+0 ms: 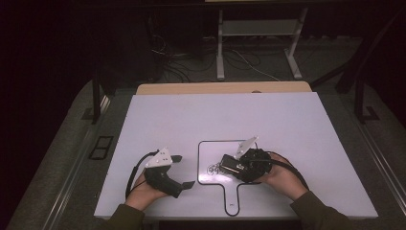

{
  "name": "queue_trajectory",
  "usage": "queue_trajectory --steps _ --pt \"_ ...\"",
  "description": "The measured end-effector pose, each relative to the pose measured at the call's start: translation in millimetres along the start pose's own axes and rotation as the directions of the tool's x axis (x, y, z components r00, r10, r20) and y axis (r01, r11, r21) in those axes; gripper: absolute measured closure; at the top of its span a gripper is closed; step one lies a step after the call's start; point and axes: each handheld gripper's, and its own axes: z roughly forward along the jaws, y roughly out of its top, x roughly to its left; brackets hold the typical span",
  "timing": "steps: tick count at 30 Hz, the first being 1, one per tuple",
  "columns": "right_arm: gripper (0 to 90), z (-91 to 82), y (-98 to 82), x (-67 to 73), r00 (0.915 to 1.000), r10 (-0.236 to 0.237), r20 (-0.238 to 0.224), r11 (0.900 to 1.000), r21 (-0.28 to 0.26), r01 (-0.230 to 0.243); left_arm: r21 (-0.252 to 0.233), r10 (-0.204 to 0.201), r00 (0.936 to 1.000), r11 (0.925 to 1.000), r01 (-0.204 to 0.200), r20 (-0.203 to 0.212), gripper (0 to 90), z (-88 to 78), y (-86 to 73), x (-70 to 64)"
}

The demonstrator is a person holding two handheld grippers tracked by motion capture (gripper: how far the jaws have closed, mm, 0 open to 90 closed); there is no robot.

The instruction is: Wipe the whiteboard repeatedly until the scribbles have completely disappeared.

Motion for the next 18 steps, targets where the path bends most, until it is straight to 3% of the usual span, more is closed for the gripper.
queue_trajectory --steps 11,15,18 --pt "38.8 4.6 5.5 -25.9 0.9949 0.088 0.048 0.996 0.006 -0.089 0.001 0.0 1.0 1.0 0.0 0.001 0.0 0.3 0.1 0.1" --pt "38.8 6.6 10.0 -26.1 0.9956 0.08 0.048 0.997 0.017 -0.081 0.001 -0.002 1.0 1.0 0.002 0.001 0.0 0.7 -0.2 0.2" --pt "38.8 8.1 14.8 -19.3 0.9978 0.062 0.023 0.998 0.022 -0.063 0.001 0.0 1.0 1.0 0.0 0.002 0.0 0.4 0.0 0.2"
